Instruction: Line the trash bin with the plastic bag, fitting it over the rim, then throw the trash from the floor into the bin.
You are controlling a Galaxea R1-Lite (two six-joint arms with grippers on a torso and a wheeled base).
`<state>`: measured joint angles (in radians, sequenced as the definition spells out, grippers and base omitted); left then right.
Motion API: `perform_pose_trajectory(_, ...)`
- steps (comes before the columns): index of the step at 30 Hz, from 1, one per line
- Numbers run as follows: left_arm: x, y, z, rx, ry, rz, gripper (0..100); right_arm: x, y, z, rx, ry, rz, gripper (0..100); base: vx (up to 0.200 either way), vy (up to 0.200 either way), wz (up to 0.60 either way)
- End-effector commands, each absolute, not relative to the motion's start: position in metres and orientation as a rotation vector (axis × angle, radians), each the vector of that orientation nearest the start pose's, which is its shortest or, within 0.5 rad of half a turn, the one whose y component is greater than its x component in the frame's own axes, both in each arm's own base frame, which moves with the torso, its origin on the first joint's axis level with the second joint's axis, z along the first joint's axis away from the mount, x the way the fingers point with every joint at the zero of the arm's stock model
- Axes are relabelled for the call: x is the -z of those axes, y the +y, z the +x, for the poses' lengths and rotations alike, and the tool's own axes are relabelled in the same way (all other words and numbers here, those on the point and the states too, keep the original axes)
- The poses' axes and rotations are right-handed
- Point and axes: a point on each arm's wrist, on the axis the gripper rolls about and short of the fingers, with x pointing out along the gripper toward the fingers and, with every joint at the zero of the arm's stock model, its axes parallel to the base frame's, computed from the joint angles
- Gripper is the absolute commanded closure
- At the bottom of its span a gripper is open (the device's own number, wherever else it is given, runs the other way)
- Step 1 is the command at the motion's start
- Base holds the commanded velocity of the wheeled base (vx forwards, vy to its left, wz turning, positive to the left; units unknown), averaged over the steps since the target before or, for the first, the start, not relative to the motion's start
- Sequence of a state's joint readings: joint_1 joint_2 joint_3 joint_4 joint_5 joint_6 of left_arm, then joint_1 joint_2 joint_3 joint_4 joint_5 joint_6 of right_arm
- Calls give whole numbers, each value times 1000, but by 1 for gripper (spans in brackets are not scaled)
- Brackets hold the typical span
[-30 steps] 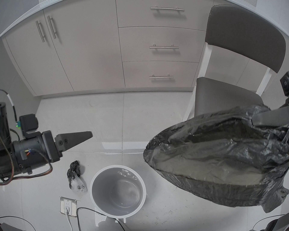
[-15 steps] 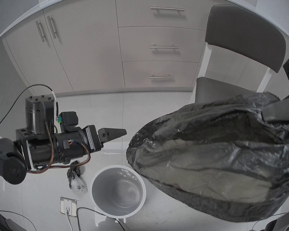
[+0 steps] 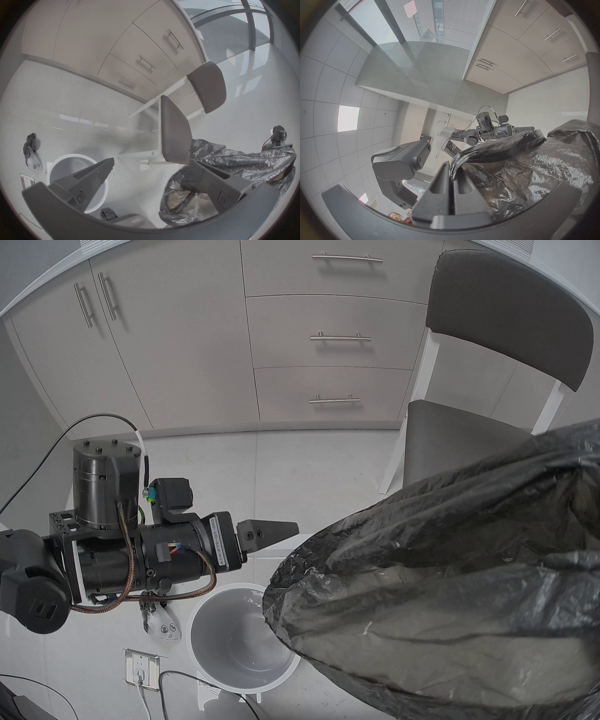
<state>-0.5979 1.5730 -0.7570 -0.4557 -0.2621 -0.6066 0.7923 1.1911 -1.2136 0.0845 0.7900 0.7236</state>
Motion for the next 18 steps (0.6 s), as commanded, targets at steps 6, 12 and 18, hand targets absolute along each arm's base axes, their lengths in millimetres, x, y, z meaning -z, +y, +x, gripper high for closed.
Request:
perform_pose_trajectory(6,-187,-163,206,754,633,-486,0,-355,132,106,-1485,639,556,100,0,0,0)
perform_pose_trajectory(12,-188,-167,203,762,654,-525,0,-361,137,115,-1477,622,557,100,0,0,0)
perform_pose_trajectory(18,-189,-168,203,774,662,-537,0,-368,136,115,-1483,594,544,100,0,0,0)
